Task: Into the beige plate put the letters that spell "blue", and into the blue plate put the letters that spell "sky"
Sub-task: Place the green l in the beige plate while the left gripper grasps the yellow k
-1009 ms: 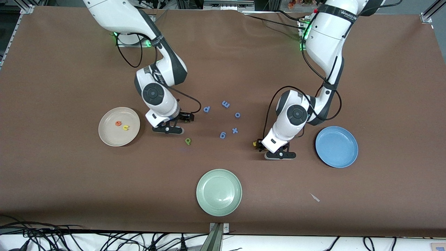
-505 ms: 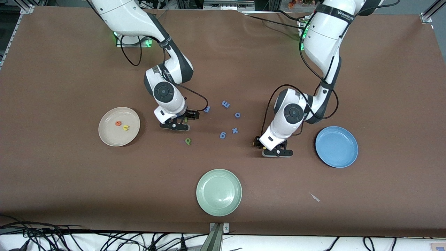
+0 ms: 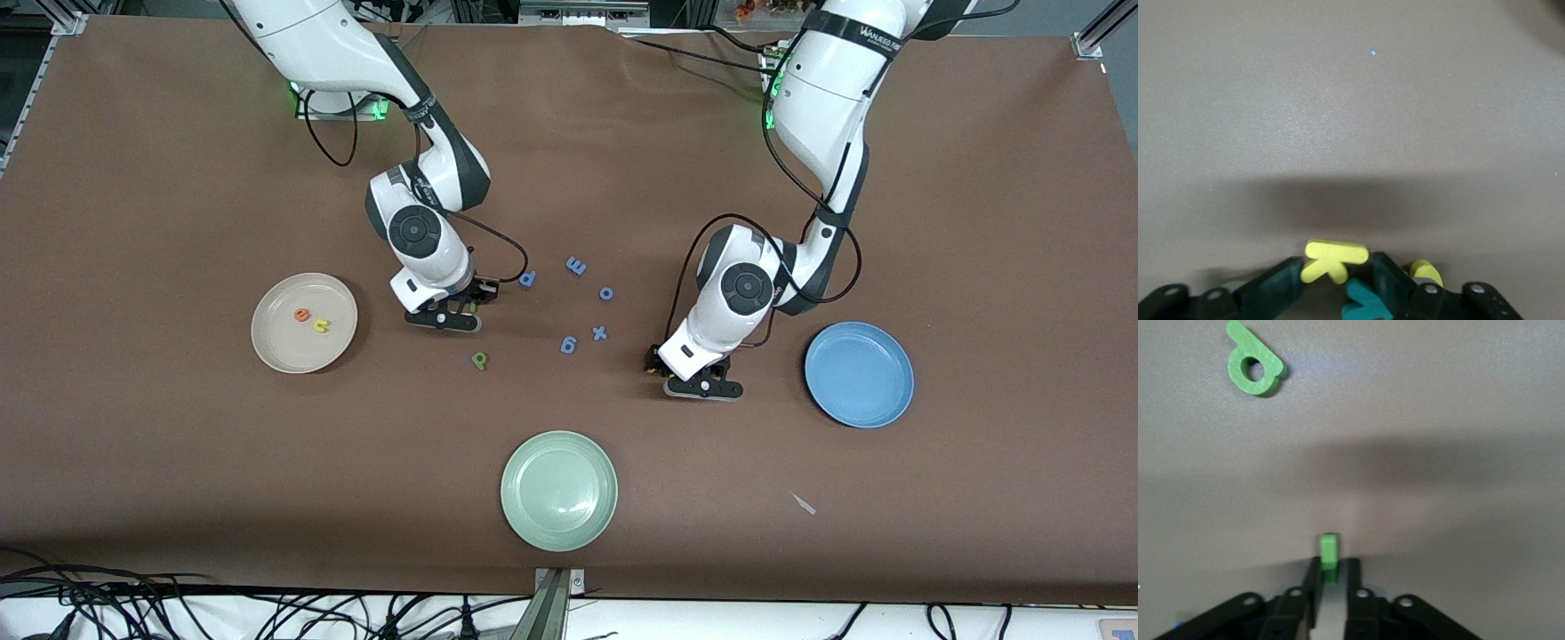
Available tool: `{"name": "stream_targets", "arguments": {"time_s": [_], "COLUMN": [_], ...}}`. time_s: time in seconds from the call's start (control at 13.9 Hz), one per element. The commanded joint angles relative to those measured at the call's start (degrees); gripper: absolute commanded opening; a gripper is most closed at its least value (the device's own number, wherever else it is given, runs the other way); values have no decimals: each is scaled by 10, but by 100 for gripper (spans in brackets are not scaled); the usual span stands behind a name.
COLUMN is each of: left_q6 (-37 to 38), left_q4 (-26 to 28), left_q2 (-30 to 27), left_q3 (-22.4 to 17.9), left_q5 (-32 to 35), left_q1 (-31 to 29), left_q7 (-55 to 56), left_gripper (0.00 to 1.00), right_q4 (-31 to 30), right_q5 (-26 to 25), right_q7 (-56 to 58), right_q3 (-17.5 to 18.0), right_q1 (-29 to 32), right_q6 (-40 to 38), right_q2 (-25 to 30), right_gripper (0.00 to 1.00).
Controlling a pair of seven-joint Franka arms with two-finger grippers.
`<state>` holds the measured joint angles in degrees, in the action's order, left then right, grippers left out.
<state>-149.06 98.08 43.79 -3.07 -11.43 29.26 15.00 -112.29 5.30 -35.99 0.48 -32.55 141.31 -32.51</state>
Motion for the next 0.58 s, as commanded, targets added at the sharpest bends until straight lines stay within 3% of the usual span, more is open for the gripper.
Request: {"name": "stream_targets", "arguments": {"time_s": [0.0, 0.22, 0.5], "left_q6": [10, 12, 21], "left_q4": [21, 21, 19], "left_q2": [-12, -13, -20], "left_q3": [-4, -4, -5], "left_q5": [-10, -10, -10], "left_q1": [5, 5, 2], "left_q7": [-20, -23, -23], "left_gripper": [38, 32, 31], "right_q4": [-2, 17, 22], "right_q5": [8, 8, 8], "right_q7": [-14, -8, 83], "right_q3": [1, -6, -46], "right_q1": [-2, 6, 9], "right_q6": [6, -33, -105], "right_q2": [3, 23, 61], "right_gripper": [3, 2, 2]}}
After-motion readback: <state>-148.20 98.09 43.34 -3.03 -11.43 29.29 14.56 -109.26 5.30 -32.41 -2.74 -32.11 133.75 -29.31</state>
